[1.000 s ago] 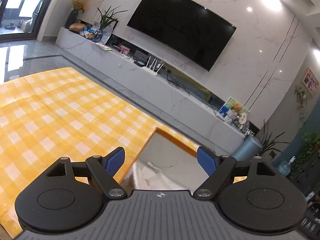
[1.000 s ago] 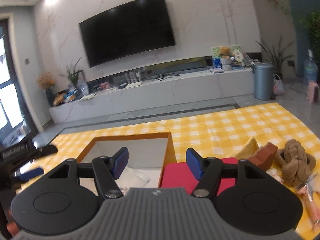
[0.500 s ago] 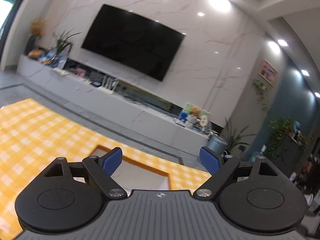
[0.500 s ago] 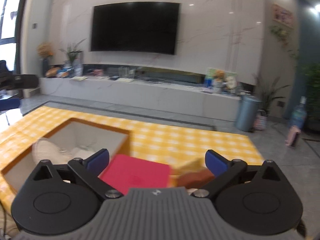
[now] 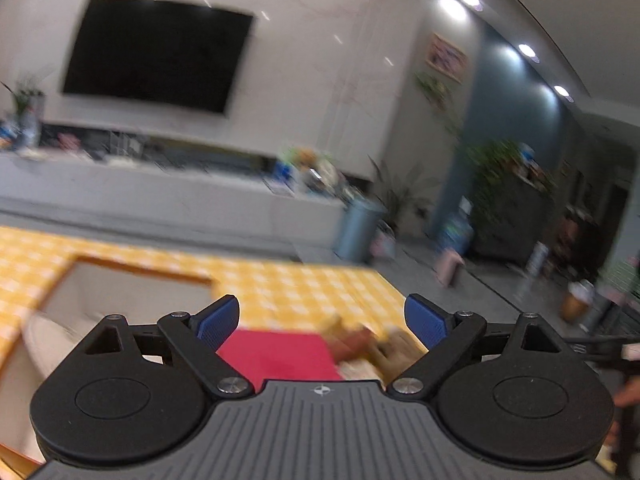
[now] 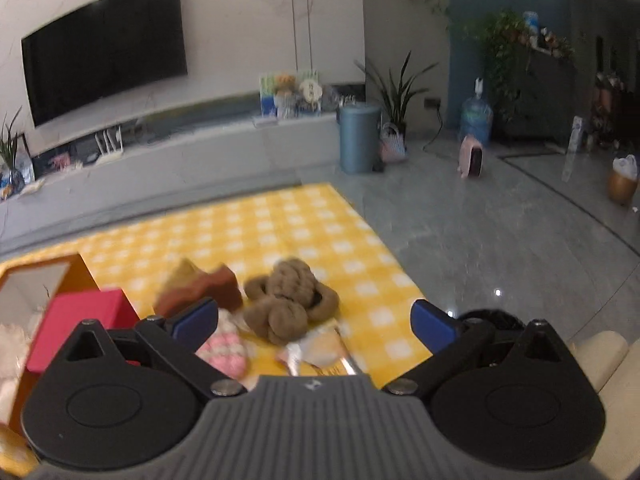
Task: Organize soft objects
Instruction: 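Withdraw both tools from the box back toward the remaining soft items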
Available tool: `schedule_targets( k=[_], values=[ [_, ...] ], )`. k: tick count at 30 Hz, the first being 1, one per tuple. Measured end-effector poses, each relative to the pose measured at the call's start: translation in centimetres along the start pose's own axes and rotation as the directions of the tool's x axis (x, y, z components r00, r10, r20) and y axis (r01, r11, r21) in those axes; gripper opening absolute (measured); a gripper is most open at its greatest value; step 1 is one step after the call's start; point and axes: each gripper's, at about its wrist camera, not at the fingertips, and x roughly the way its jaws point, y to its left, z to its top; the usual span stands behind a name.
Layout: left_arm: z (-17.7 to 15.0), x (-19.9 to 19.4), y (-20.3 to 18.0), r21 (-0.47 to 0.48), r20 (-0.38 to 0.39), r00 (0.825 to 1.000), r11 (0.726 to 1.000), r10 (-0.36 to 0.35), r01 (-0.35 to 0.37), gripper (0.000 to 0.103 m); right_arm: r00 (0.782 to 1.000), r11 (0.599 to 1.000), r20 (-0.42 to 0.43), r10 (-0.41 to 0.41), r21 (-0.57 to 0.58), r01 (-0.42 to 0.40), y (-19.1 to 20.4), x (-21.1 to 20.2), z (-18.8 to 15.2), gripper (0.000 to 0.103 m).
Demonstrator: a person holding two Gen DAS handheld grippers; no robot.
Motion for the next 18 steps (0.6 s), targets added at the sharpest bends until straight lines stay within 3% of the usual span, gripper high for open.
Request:
schedule_targets(
  k=[5,7,10,14,18],
  values=[
    [0.5,1.7,-1.3,0.016,-0.096,0.994,0.999,-0.045,0.046,0.103,0.991,0.991,-0.095,0.091,-0.091,-0.099,0.6,5.6,-2.2,0.1],
    [0.8,2.1,-1.7,0.061,-0.114,0.993,0.997,-0.04,0.047,0.103,0.978,0.988,-0.184,0.103,-0.093,-0.122,0.7,8.3,-4.1,0.1],
    [0.8,2.4,-2.0,0.035,-0.128,0.991,0.998,-0.044,0.049,0.103,0.978,0.993,-0.199,0.068,-0.08,-0.085,0.9,10.6,-5.7,0.1],
    [0.6,3.5,-2.8,0.027,-0.17,0.984,0.998,-0.055,0.06,0.103,0.973,0.985,-0.224,-0.058,-0.173,0.018,1.6,12.9,-6.3,0.1],
    [0.3,4.7,-4.5,0.075,-0.193,0.981,0.996,-0.031,0.047,0.103,0.97,0.993,-0.243,-0.013,-0.117,-0.016,1.1,13.6,-6.7,0.1]
  ],
)
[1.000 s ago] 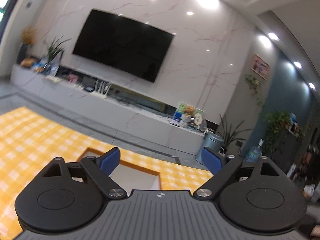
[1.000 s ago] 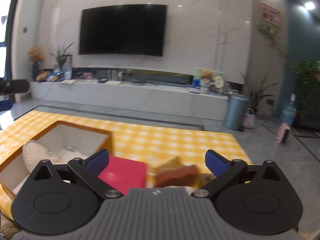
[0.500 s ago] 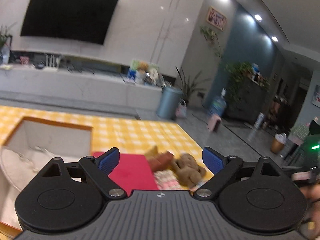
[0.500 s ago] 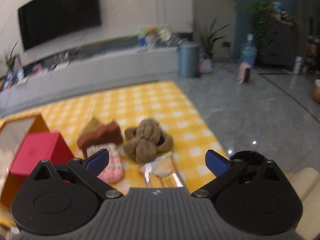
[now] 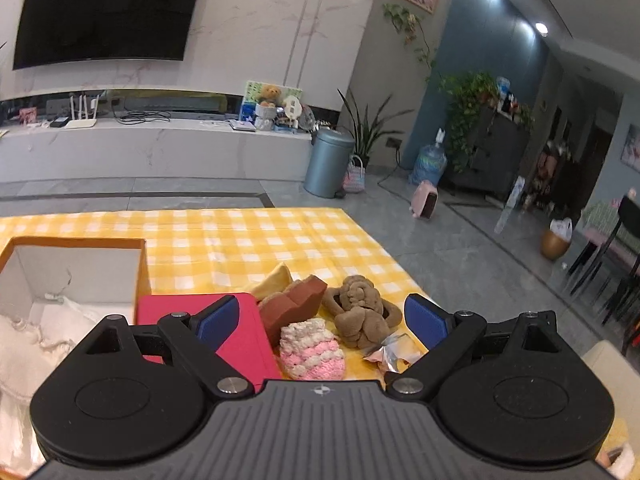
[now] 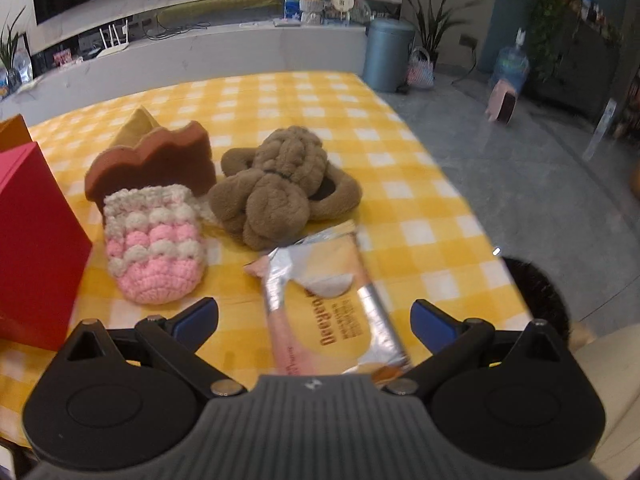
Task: Organize soft objects
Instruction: 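Withdraw both tools from the box back toward the remaining soft items, then grasp the pink-and-white knitted pouch with the left gripper while the right gripper grasps the Deeyeo wipes pack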
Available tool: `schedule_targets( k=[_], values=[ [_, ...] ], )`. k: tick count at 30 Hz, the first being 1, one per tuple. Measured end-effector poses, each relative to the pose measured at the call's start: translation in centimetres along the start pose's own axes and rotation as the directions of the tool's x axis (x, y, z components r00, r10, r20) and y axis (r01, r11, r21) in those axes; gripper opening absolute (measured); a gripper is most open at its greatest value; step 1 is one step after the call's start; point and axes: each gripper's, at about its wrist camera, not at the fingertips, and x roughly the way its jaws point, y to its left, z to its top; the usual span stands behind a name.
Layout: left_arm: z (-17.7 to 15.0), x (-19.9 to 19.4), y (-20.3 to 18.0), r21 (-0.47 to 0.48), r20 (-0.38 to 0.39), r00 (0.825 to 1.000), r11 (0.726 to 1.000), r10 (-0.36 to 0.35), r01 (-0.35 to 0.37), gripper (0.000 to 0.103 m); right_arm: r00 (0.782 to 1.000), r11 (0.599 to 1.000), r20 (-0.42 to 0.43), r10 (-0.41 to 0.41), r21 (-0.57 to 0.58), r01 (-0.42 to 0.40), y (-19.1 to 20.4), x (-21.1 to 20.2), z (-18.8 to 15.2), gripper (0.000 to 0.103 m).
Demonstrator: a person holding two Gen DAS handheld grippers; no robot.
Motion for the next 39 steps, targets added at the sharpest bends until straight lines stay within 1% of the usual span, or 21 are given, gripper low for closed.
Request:
schedule_targets(
  k=[5,7,9,10,11,12,14,16,18,20,22,24,25,26,30,31,34,35,36,37,39],
  values=[
    [0.5,2.8,-2.1,0.026,-0.102,0.994,0.999,-0.024,0.027,0.103,1.0,1.0,0.003,0.011,-0.014,-0.011,0.3,0.0,0.3,0.1],
    [0.8,4.3,-2.8,0.035,-0.156,0.987,0.999,-0.029,0.035,0.103,0.999,0.999,-0.003,0.032,0.005,-0.032,0.1,0.2,0.4,0.1],
    [1.0,5.9,-3.5,0.044,-0.212,0.977,0.999,-0.012,0.022,0.103,0.998,0.998,-0.014,0.059,0.038,-0.058,-0.1,0.4,0.4,0.099],
    [1.1,6.8,-3.8,0.041,-0.24,0.971,0.999,-0.004,0.014,0.103,0.998,0.997,-0.014,0.063,0.047,-0.062,-0.2,0.4,0.4,0.095],
    [1.2,7.6,-3.9,0.03,-0.264,0.964,0.999,-0.002,0.01,0.103,0.998,0.997,-0.012,0.06,0.047,-0.059,-0.2,0.4,0.4,0.088],
    [1.2,8.4,-3.9,0.013,-0.29,0.957,1.0,-0.005,0.01,0.103,0.999,0.998,-0.014,0.047,0.037,-0.046,-0.1,0.4,0.4,0.085],
    [1.2,9.9,-4.0,-0.014,-0.346,0.938,1.0,-0.009,0.004,0.103,1.0,1.0,-0.022,0.019,0.016,-0.019,0.1,0.7,0.3,0.085],
    [1.1,11.2,-4.2,-0.025,-0.385,0.923,1.0,0.001,-0.011,0.103,0.999,1.0,-0.029,0.013,0.014,-0.013,0.1,0.9,0.2,0.084],
    [0.8,12.4,-4.4,-0.016,-0.413,0.91,0.999,0.034,-0.044,0.103,0.999,1.0,-0.04,0.018,0.022,-0.017,0.0,1.2,0.1,0.084],
    [0.6,13.4,-4.5,0.003,-0.449,0.891,0.997,0.066,-0.072,0.103,0.999,1.0,-0.041,0.011,0.02,-0.01,0.0,1.4,0.1,0.084],
    [0.5,14.5,-4.4,0.003,-0.487,0.871,0.997,0.069,-0.077,0.103,0.999,1.0,-0.042,0.011,0.023,-0.01,0.0,1.4,0.2,0.083],
    [0.5,15.7,-4.2,-0.009,-0.517,0.853,0.997,0.066,-0.083,0.103,0.999,1.0,-0.044,0.008,0.027,-0.007,-0.1,1.5,0.3,0.075],
    [0.5,16.3,-4.1,-0.011,-0.531,0.845,0.996,0.072,-0.092,0.103,0.999,1.0,-0.042,0.001,0.021,-0.001,-0.1,1.4,0.4,0.068],
    [0.5,16.9,-4.1,-0.009,-0.542,0.836,0.994,0.083,-0.105,0.103,0.999,1.0,-0.039,-0.01,0.012,0.011,0.0,1.4,0.4,0.063],
    [0.0,18.8,-4.2,0.01,-0.572,0.807,0.985,0.146,-0.17,0.103,0.999,1.0,-0.04,-0.021,-0.006,0.021,0.0,1.3,0.5,0.06],
    [-0.2,19.3,-4.2,0.004,-0.583,0.798,0.983,0.152,-0.185,0.103,0.999,1.0,-0.041,-0.022,-0.008,0.021,0.0,1.3,0.5,0.059],
    [-0.7,20.3,-4.4,0.031,-0.596,0.78,0.976,0.192,-0.216,0.102,0.999,0.999,-0.039,-0.028,-0.035,0.026,0.1,1.0,0.5,0.055],
    [-0.8,20.7,-4.5,0.036,-0.603,0.773,0.974,0.199,-0.222,0.102,0.999,0.999,-0.037,-0.022,-0.041,0.02,0.1,1.0,0.5,0.045],
    [-1.1,21.1,-4.4,0.038,-0.612,0.765,0.973,0.202,-0.227,0.102,0.999,0.999,-0.038,0.002,-0.039,-0.004,0.1,0.9,0.5,0.04],
    [-1.3,21.5,-4.3,0.037,-0.623,0.754,0.971,0.207,-0.235,0.102,0.999,0.999,-0.045,0.02,-0.03,-0.021,0.0,0.8,0.6,0.037],
    [-1.8,22.5,-4.0,0.034,-0.649,0.728,0.964,0.223,-0.265,0.102,0.999,0.999,-0.041,0.022,-0.026,-0.023,0.1,0.6,0.8,0.037]
  ],
)
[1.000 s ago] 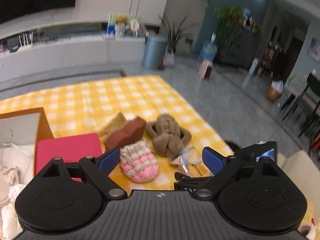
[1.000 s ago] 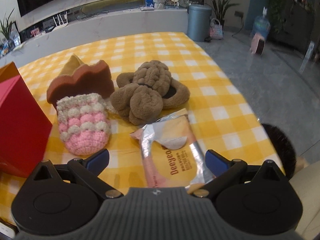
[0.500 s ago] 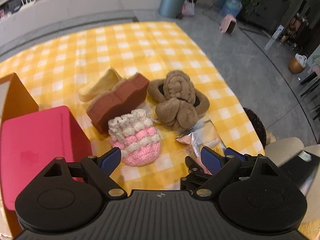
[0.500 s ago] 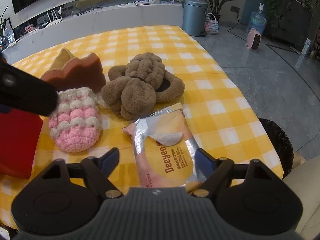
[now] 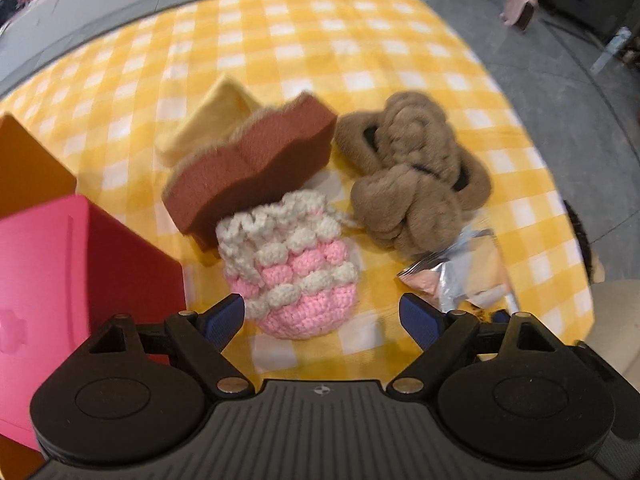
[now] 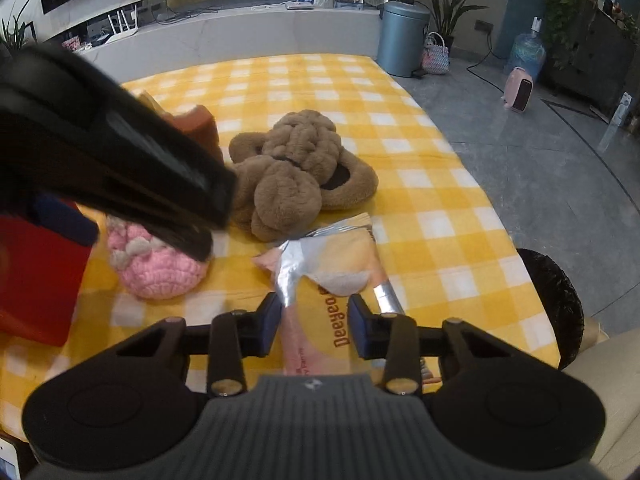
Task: Organize soft objects
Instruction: 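Grasp the pink-and-white knitted pouch with the left gripper while the right gripper grasps the Deeyeo wipes pack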
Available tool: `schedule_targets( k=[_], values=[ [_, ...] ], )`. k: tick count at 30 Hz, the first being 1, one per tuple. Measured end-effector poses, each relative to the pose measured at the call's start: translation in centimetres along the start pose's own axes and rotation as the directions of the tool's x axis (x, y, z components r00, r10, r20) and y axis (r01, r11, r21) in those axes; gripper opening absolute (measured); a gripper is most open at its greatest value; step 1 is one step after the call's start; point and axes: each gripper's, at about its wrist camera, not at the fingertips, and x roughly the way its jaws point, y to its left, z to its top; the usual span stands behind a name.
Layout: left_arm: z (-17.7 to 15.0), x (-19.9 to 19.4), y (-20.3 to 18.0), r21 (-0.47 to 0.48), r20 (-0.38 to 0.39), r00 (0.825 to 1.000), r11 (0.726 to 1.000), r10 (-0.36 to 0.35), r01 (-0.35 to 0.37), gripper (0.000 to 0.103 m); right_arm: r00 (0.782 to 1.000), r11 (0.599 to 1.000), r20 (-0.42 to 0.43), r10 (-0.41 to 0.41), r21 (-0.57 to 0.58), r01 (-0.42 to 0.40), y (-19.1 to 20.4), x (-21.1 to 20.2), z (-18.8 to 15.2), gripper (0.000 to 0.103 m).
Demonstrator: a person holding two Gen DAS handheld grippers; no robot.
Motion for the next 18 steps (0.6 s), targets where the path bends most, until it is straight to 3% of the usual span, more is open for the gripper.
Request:
schedule_targets(
  k=[4,6,8,14,16,18],
  values=[
    [0.2,1.7,-0.2,-0.034,-0.024,0.998,0.998,0.055,-0.056,0.102,1.0,1.0,0.001,-0.019,-0.008,0.019,-0.1,-0.1,-0.1,0.036],
    [0.4,2.4,-0.1,-0.051,-0.024,0.996,0.995,0.085,-0.086,0.102,0.999,0.999,-0.004,-0.037,0.015,0.037,-0.5,0.0,-0.1,0.044],
    [0.6,3.0,0.2,-0.083,-0.017,0.994,0.991,0.105,-0.106,0.102,0.999,0.998,-0.008,-0.054,0.031,0.054,-0.9,0.4,-0.1,0.062],
    [0.6,4.6,0.4,-0.058,-0.002,0.993,0.991,0.118,-0.118,0.102,1.0,0.992,-0.013,-0.022,0.128,0.023,-2.3,1.4,-0.2,0.078],
    [0.2,4.6,0.7,-0.023,0.025,0.995,0.995,0.093,-0.092,0.094,0.999,0.992,-0.023,-0.023,0.124,0.025,-2.1,1.6,-0.2,0.085],
    [-0.2,4.3,0.8,0.009,0.028,0.996,0.996,0.084,-0.084,0.085,0.999,0.995,-0.037,-0.008,0.104,0.012,-1.6,1.7,-0.1,0.086]
  ],
)
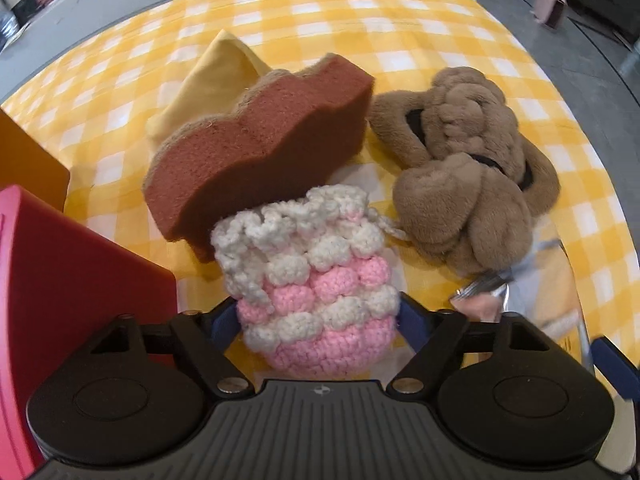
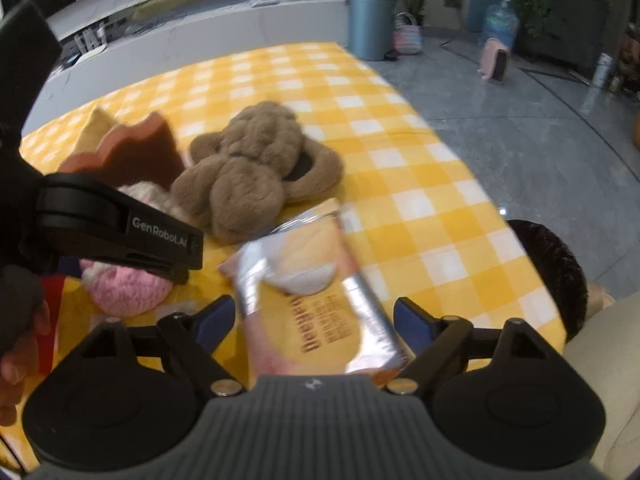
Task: Organize soft objects
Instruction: 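Grasp the pink-and-white knitted pouch with the left gripper while the right gripper grasps the Deeyeo wipes pack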
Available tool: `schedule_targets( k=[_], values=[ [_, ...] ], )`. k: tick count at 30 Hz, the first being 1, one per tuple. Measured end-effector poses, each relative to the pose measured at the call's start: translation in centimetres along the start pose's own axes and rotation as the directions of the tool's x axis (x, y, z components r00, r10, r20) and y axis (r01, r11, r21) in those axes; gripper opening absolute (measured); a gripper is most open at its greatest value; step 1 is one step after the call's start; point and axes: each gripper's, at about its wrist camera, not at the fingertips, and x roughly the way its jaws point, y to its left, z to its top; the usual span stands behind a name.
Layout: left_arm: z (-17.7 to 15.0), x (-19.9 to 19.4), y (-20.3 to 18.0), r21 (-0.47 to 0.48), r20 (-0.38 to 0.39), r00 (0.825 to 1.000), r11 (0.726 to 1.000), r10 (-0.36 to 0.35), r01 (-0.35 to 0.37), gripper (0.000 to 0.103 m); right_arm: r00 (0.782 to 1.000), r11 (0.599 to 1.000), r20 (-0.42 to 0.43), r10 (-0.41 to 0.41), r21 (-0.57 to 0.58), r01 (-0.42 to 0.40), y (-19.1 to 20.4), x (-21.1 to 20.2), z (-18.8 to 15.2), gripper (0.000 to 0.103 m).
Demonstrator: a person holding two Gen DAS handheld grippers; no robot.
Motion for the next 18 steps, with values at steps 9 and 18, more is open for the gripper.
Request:
schedule_targets(
  k=[9,18],
  values=[
    [-1.3,-2.9,0.2,0.101,0.06,0.998,0.995,0.022,-0.028,0.064,1.0,0.997,-0.013,-0.015,-0.074,0.014,0.7,0.5,-0.4,0.071],
    [-2.8,-6.9,-0.4,0.202,0.102,0.988,0.975,-0.116,0.093,0.064,1.0,0.999,-0.013,0.008,-0.048,-0.008,0.2,-0.1,-0.3,0.055]
  ],
)
